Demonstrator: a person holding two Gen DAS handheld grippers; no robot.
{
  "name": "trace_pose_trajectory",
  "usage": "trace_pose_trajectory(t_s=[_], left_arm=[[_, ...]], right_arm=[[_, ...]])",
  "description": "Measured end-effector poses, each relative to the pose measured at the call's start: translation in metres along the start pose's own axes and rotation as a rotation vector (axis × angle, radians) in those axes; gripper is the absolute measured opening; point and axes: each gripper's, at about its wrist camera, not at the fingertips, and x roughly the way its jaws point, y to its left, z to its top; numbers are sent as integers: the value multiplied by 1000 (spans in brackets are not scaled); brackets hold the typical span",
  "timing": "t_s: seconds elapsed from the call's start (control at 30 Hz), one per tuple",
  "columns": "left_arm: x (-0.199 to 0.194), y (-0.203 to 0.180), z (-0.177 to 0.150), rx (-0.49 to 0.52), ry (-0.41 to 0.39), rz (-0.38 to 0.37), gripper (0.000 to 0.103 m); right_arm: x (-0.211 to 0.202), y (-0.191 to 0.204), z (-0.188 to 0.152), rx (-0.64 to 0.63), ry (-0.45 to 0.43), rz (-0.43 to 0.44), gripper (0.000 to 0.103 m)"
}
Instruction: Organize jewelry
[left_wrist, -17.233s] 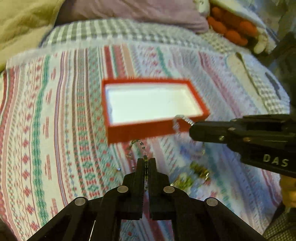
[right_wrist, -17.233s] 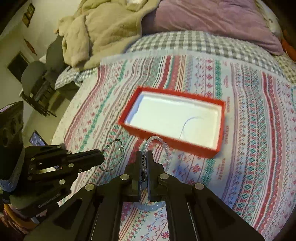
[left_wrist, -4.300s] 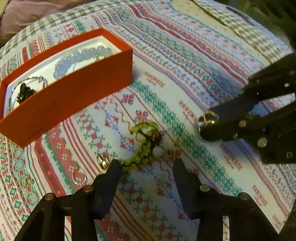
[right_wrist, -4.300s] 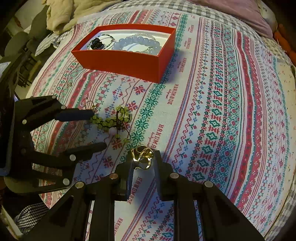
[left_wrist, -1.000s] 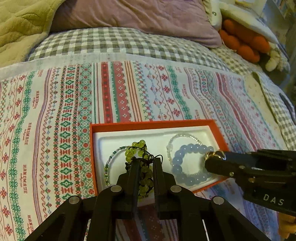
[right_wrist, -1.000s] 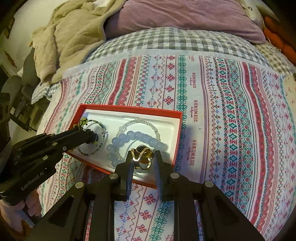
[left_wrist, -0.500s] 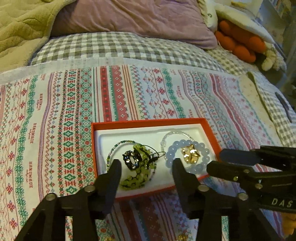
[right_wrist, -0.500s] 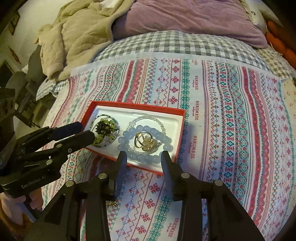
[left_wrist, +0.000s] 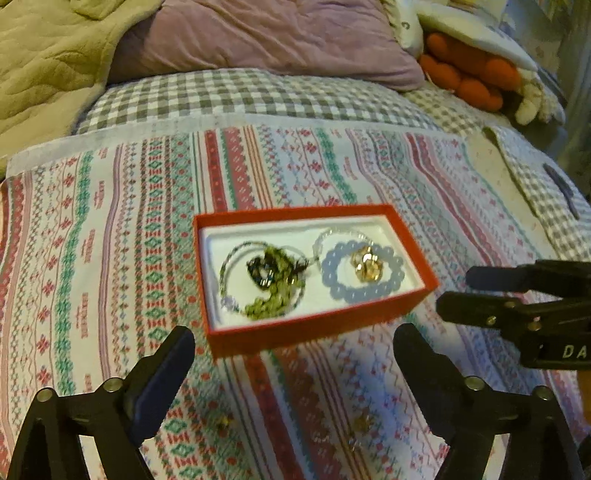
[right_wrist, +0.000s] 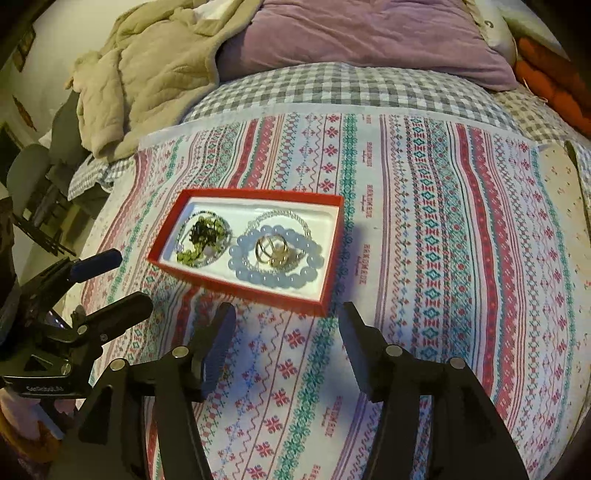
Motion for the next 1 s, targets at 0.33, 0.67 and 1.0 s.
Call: trace_pose_trajectory(t_s=[0.33, 0.67, 1.0], left_arm=[[-3, 5, -31, 11, 83, 61, 98], [-4, 16, -66, 5, 156, 82, 99], [8, 14, -90, 38, 213, 96, 99]], right_arm=[[-2, 4, -24, -19, 46, -27, 66], [10, 12, -55, -73, 97, -48, 68], [27, 21, -75, -112, 141, -55, 69]])
